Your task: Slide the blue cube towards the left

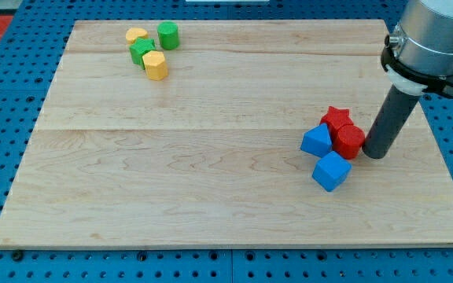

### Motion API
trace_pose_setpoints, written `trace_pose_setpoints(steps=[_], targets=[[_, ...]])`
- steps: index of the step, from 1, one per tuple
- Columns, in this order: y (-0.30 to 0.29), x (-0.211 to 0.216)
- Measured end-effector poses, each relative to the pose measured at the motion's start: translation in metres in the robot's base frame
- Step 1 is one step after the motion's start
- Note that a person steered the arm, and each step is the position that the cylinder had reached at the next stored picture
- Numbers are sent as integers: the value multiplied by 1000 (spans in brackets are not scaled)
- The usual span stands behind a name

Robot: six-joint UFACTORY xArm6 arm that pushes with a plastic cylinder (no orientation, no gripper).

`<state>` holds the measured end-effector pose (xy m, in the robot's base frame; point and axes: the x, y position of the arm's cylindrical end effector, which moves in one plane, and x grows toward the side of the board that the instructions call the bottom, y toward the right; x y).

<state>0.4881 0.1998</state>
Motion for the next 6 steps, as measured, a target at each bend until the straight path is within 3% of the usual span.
trace_pose_setpoints(steps=[3,5,6], targets=[[1,28],[-93,29],[-149,10]])
